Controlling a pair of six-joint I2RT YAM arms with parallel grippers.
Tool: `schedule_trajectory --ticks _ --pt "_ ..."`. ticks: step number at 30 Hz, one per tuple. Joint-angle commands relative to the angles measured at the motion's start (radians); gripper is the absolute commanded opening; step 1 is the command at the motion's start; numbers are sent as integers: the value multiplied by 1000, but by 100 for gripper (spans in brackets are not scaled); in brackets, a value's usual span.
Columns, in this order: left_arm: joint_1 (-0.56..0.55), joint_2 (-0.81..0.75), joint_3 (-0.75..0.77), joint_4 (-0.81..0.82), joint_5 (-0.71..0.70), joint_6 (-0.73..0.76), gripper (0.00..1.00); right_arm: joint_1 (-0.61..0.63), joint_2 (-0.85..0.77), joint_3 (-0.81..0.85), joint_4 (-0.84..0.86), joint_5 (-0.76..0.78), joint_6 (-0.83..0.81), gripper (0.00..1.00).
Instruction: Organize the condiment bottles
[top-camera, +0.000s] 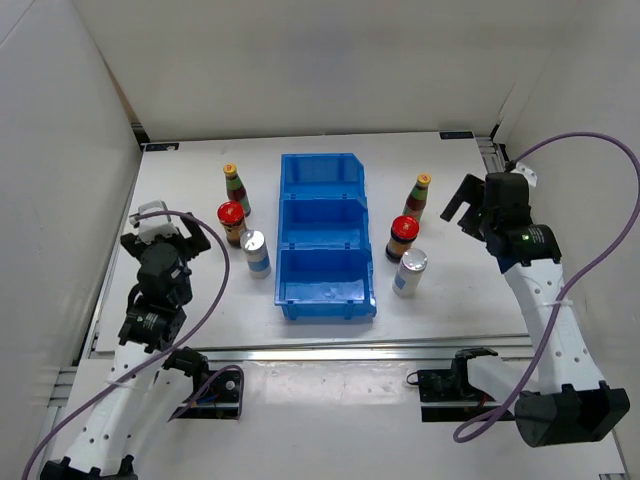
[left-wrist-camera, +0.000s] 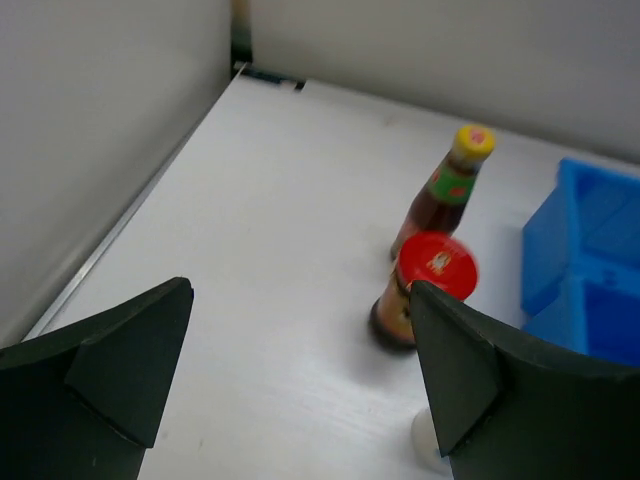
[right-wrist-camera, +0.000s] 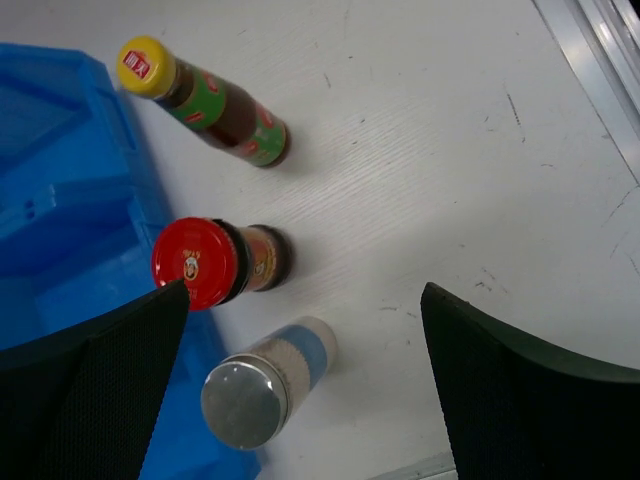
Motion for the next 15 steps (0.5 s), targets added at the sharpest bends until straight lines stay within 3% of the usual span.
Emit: schedule_trajectory --ticks 1,5,8,12,15 --pt "-3 17 -10 -192 -93 -105 100 32 -29 -9 -69 11 12 100" --pt "-3 -56 -21 -192 -167 -210 100 32 -49 -19 -69 -67 -41 100" --pt "-23 -93 -35 -141 47 -100 100 32 -102 -53 -51 -136 -64 100" --pt "-55 -93 -26 -132 178 -87 100 32 -150 -110 -51 -315 -158 100" --pt "-84 -64 -15 -149 221 -57 100 65 -182 -142 -51 -350 -190 100"
